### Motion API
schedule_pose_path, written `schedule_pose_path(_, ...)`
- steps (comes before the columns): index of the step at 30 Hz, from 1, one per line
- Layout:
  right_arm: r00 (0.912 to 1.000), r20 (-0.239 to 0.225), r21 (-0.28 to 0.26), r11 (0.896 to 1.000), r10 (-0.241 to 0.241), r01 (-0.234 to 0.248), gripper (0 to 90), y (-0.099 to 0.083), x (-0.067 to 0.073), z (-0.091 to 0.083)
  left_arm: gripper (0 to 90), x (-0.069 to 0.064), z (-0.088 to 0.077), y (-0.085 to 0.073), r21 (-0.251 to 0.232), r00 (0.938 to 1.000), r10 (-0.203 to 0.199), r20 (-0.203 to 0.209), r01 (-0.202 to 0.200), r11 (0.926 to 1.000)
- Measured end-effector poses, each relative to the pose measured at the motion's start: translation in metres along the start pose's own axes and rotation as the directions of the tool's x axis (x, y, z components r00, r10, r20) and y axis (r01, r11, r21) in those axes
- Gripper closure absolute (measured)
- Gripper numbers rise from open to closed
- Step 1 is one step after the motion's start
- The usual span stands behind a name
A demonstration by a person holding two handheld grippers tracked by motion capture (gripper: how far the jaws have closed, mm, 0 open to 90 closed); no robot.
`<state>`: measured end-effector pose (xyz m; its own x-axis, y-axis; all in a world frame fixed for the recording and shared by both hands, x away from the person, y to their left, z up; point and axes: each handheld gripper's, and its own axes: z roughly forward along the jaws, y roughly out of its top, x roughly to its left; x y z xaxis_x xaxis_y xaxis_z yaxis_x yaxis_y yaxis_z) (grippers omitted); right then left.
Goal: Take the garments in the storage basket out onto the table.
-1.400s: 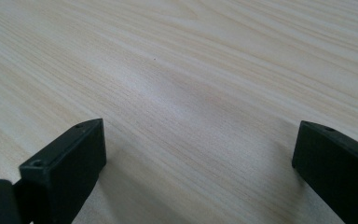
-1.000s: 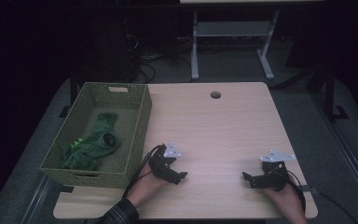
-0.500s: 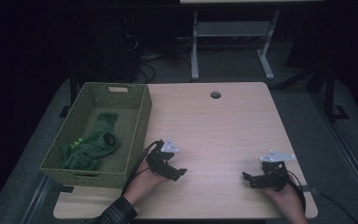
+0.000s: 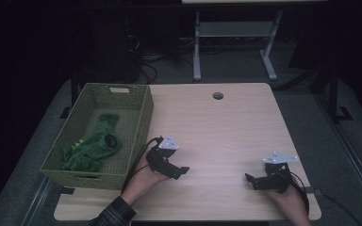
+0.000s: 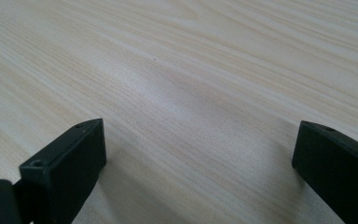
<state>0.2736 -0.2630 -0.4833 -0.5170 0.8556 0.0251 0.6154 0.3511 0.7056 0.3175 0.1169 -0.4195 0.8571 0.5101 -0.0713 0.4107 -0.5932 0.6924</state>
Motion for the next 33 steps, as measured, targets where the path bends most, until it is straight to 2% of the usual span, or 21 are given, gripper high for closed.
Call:
schedule_pose_path(7, 1.0000, 0.000, 0.000, 1.000, 0.000, 0.000, 2.7, 0.000, 0.000, 0.000, 13.4, 0.001, -0.007, 0.006, -0.025, 1.0000, -0.003, 0.008, 0.003, 0.9997)
schedule_pose_path(9, 1.0000, 0.000, 0.000, 1.000, -0.001, 0.001, 2.7, 0.000, 0.000, 0.000, 13.4, 0.002, -0.009, 0.007, -0.019, 0.9999, 0.005, 0.012, -0.004, 0.9998)
schedule_pose_path(13, 1.0000, 0.000, 0.000, 1.000, 0.000, 0.000, 2.7, 0.000, 0.000, 0.000, 13.4, 0.002, -0.015, 0.012, -0.037, 0.9998, -0.006, 0.021, 0.007, 0.9993)
schedule_pose_path(18, 1.0000, 0.000, 0.000, 1.000, 0.001, -0.001, 2.7, 0.000, 0.000, 0.000, 13.4, 0.003, -0.021, 0.018, -0.044, 0.9996, 0.004, 0.029, -0.002, 0.9990)
schedule_pose_path(19, 1.0000, 0.000, 0.000, 1.000, 0.001, -0.001, 2.7, 0.000, 0.000, 0.000, 13.4, 0.003, -0.023, 0.020, -0.053, 0.9992, -0.002, 0.040, 0.004, 0.9986)
schedule_pose_path(24, 1.0000, 0.000, 0.000, 1.000, 0.001, -0.001, 2.7, 0.000, 0.000, 0.000, 13.4, 0.005, -0.029, 0.025, -0.045, 0.9993, 0.022, 0.031, -0.020, 0.9988)
schedule_pose_path(25, 1.0000, 0.000, 0.000, 1.000, 0.001, -0.001, 2.7, 0.000, 0.000, 0.000, 13.4, 0.005, -0.030, 0.026, -0.051, 0.9994, 0.016, 0.030, -0.014, 0.9986)
schedule_pose_path(28, 1.0000, 0.000, 0.000, 1.000, 0.001, -0.001, 2.7, 0.000, 0.000, 0.000, 13.4, 0.009, -0.036, 0.029, -0.041, 0.9986, 0.039, 0.037, -0.038, 0.9984)
schedule_pose_path(33, 1.0000, 0.000, 0.000, 1.000, 0.003, -0.003, 2.7, 0.000, 0.000, 0.000, 13.4, 0.015, -0.041, 0.032, -0.041, 0.9979, 0.044, 0.048, -0.042, 0.9983)
